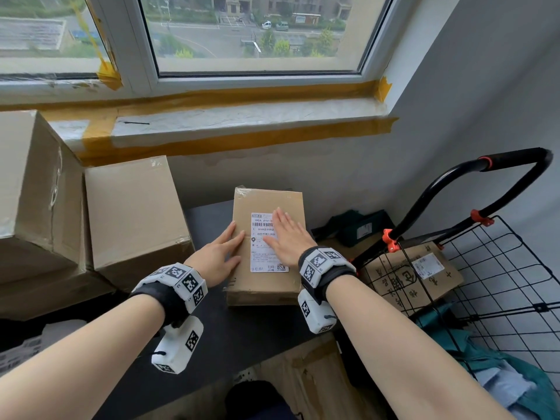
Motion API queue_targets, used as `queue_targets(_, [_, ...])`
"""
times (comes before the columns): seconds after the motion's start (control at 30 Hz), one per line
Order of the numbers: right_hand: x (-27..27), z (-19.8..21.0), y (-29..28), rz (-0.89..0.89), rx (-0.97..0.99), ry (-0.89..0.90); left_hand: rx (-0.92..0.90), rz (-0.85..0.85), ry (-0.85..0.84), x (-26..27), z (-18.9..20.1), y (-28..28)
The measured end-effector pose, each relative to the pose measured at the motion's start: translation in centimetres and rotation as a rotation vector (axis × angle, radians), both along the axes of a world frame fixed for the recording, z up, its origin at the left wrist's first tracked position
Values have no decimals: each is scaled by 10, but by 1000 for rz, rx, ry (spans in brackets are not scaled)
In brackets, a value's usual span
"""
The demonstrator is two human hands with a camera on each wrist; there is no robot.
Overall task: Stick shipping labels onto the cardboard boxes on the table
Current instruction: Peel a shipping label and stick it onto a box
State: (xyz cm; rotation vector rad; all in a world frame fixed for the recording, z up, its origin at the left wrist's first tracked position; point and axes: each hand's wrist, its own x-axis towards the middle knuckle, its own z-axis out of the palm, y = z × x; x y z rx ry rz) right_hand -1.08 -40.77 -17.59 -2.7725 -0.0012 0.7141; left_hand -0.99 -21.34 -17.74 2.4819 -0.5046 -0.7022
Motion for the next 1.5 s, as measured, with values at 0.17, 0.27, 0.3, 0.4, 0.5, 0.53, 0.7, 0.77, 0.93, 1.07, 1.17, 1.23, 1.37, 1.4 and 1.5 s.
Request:
queue_targets(0.17, [-14,0,9,10,-3,29,6,-57,62,2,-5,1])
queue_targets(0.27, [-22,-2,25,54,12,18,6,-96,59,3,-8,2])
queue_targets(0.3, [-25,-2,29,65,17,11,8,-104,54,4,-9,2])
queue_targets(0.4, [-40,-3,36,96,30,-1,8,-108,42,4,-12,2])
queue_targets(0.5, [-58,-4,41,129,51,-11,-2,-105,35,3,-14,1])
queue_targets(0.53, [-64,-4,42,135,59,-17,-5,-106,36,3,-15,2])
queue_targets(0.7, [-86,-10,38,153,59,-51,-23,-78,49,3,-13,4])
queue_targets(0.77, [-93,-10,32,129,59,-54,-12,-51,66,1,-11,5])
queue_targets(0.93, [-106,-9,13,5,43,-84,28,-16,91,-1,-4,4])
queue_targets(1.07, [-101,-11,3,-370,255,-166,-68,88,88,-6,3,-4])
queue_targets(1.17, [-87,-21,2,-629,462,-173,-128,282,151,-12,3,-14])
queue_targets(1.23, [-80,-24,2,-709,534,-172,-126,368,208,-13,-1,-16])
queue_targets(1.37, [-69,-22,-6,-804,606,-222,-153,400,239,-14,-10,-14])
queue_targets(1.4, [-66,-21,-8,-804,632,-229,-175,415,247,-14,-10,-12])
queue_targets(1.5, [-52,-13,-13,-754,731,-222,-319,481,261,-13,-7,-6])
